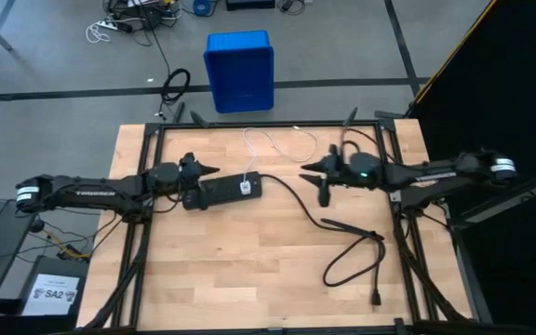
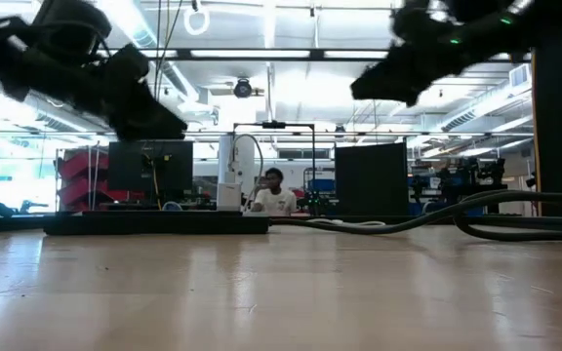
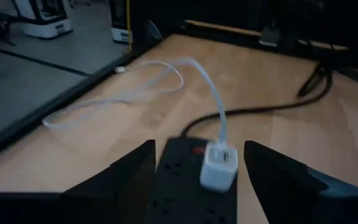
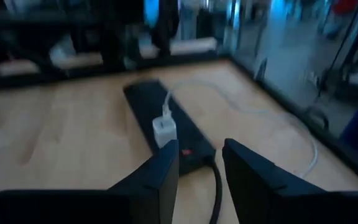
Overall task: Insert USB
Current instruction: Remove the white charger adapter from the black outlet extension
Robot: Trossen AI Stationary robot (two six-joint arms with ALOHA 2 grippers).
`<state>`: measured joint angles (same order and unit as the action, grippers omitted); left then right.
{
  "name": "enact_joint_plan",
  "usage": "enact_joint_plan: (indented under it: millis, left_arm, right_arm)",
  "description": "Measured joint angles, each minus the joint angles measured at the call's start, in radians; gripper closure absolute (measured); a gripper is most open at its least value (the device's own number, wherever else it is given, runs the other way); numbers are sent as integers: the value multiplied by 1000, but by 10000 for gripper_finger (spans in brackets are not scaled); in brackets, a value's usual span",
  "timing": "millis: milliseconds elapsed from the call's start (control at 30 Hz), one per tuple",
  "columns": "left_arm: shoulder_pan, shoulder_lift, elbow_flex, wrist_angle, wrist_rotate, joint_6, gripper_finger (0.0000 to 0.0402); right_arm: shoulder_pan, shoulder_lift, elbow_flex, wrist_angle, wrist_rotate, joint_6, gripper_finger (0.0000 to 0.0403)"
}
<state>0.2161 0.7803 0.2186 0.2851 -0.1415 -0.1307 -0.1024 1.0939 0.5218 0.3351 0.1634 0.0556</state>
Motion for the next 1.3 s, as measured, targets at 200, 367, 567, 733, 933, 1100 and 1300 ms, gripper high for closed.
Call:
enact_joint_plan:
  millis: [200, 367, 567, 733, 933, 1100, 1300]
  left_arm:
    - [0, -13, -99, 139, 78, -10, 193]
    - [0, -12, -97, 160, 79, -4, 205]
    - [0, -9, -96, 169, 79, -5, 210]
    - [0, -9, -96, 174, 78, -11, 210]
    - [0, -8, -96, 176, 41, 22, 210]
    - [0, -8, -96, 175, -16, 53, 210]
    - [0, -8, -96, 174, -19, 50, 210]
  right_arm:
    - [3, -180, -239, 213, 1, 23, 302]
    - [3, -270, -326, 233, 0, 30, 302]
    - [3, -281, -345, 275, 1, 30, 302]
    - [3, -280, -345, 286, 1, 30, 302]
    - [3, -279, -345, 277, 1, 29, 302]
    - [2, -279, -345, 278, 3, -9, 304]
    - [1, -278, -345, 284, 75, -63, 302]
